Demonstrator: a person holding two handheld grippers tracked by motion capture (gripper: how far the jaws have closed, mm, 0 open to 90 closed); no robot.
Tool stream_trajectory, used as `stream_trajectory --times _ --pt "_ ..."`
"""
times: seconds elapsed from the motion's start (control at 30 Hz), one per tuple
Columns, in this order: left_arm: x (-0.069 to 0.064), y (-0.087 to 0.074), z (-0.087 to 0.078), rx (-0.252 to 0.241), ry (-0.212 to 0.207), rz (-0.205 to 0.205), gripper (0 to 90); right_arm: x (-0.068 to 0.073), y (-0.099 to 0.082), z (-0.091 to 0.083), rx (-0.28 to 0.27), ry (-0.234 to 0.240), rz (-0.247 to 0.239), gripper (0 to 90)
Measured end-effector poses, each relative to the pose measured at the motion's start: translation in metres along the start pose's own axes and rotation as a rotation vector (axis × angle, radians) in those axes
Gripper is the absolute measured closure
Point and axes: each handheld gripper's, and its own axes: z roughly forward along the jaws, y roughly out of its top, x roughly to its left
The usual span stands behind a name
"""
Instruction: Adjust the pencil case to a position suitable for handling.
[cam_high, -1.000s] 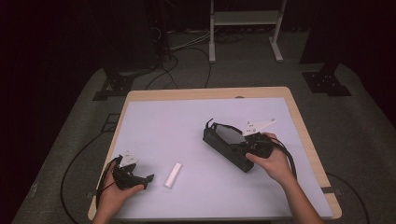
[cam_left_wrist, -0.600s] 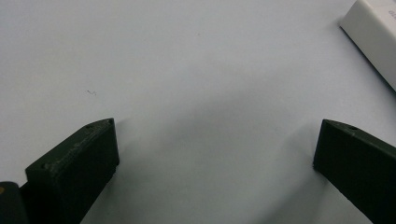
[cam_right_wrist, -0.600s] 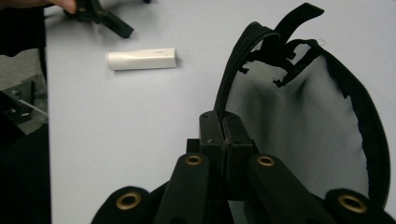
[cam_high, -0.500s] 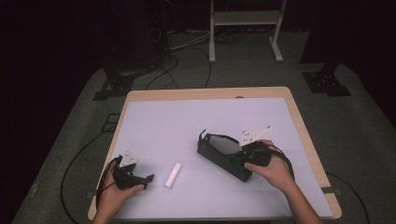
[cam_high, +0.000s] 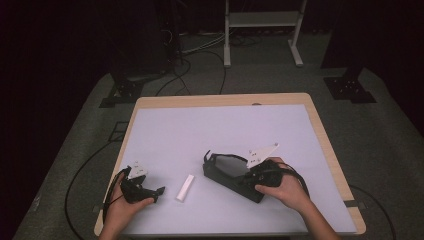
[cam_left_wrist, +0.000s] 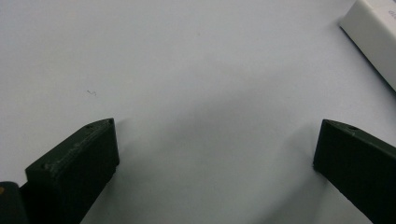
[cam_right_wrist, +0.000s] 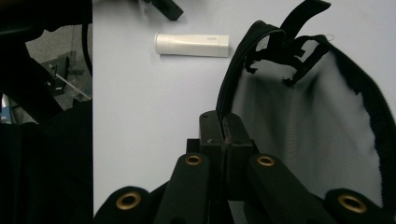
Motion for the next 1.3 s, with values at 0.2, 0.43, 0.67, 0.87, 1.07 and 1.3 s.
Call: stream_trajectory --times 0.2,0.43,0.67,0.87,1.07,1.3 --pt "0.000 0.000 0.000 0.000 0.001 0.001 0.0 0.005 -0.002 0.007 0.018 0.015 -0.011 88.0" --pt "0.000 0.000 0.000 0.000 0.000 0.001 0.0 0.008 -0.005 0.012 0.028 0.019 -0.012 87.8" --pt "0.000 0.000 0.000 0.000 0.001 0.001 0.0 0.008 -0.007 0.014 0.025 0.005 -0.013 84.6" --pt "0.000 0.000 0.000 0.000 0.001 0.001 0.0 0.009 -0.006 0.012 0.016 0.004 -0.019 79.1" --pt "0.000 0.000 0.000 -0.001 0.001 0.001 0.0 0.012 -0.003 0.006 -0.012 -0.007 -0.020 70.0" --pt "0.000 0.000 0.000 -0.001 0.001 0.001 0.0 0.011 -0.001 -0.004 -0.056 -0.039 -0.011 60.6"
